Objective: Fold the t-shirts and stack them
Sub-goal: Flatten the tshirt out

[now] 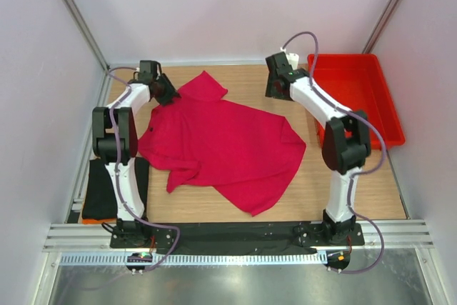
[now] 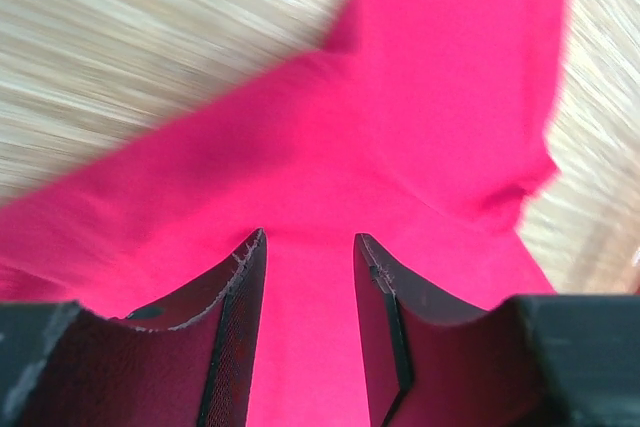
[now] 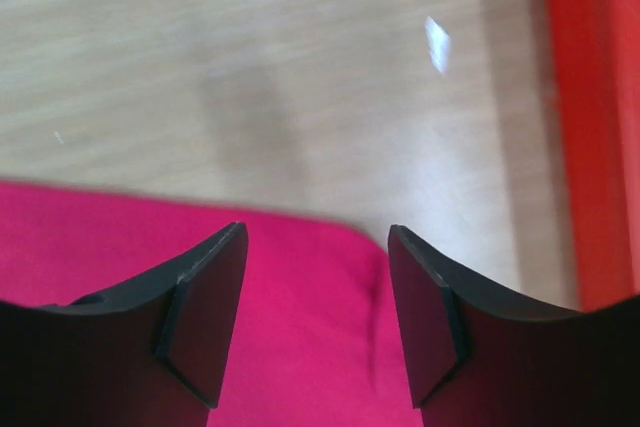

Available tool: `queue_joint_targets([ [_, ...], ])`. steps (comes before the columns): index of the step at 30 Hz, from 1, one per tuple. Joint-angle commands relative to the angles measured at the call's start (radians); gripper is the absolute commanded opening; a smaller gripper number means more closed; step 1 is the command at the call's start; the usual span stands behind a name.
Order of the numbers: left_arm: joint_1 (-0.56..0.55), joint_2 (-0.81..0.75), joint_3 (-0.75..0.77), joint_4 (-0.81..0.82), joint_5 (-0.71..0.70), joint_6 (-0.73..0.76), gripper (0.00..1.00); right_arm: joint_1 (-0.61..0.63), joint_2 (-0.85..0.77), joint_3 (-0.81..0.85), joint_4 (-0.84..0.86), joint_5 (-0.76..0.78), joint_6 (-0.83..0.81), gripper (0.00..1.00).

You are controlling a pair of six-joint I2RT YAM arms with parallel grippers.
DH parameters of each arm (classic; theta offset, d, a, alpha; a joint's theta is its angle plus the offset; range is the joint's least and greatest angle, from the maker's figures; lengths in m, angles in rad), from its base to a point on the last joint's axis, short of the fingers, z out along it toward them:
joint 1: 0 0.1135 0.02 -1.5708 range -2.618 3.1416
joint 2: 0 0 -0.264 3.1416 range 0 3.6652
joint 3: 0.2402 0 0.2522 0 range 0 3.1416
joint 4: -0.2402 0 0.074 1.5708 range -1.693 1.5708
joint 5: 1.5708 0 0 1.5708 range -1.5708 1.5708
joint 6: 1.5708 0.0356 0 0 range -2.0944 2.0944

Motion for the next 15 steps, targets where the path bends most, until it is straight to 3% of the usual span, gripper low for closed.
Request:
queue_joint_targets([
  [1,-0.056,-0.083,0.026,0.024,0.043,0.030,0.42,0.006,-0.203,-0.193,-0.046,-0.020,0.050,0.63],
  [5,-0.074,-0.031,0.059,0.027,0.059,0.008,0.41,0.006,-0.257,-0.348,-0.037,-0.057,0.066,0.48],
  [15,-0.094,0.063,0.056,0.131,0.089,-0.024,0.43,-0.031,-0.154,-0.371,0.009,-0.027,0.037,0.55],
])
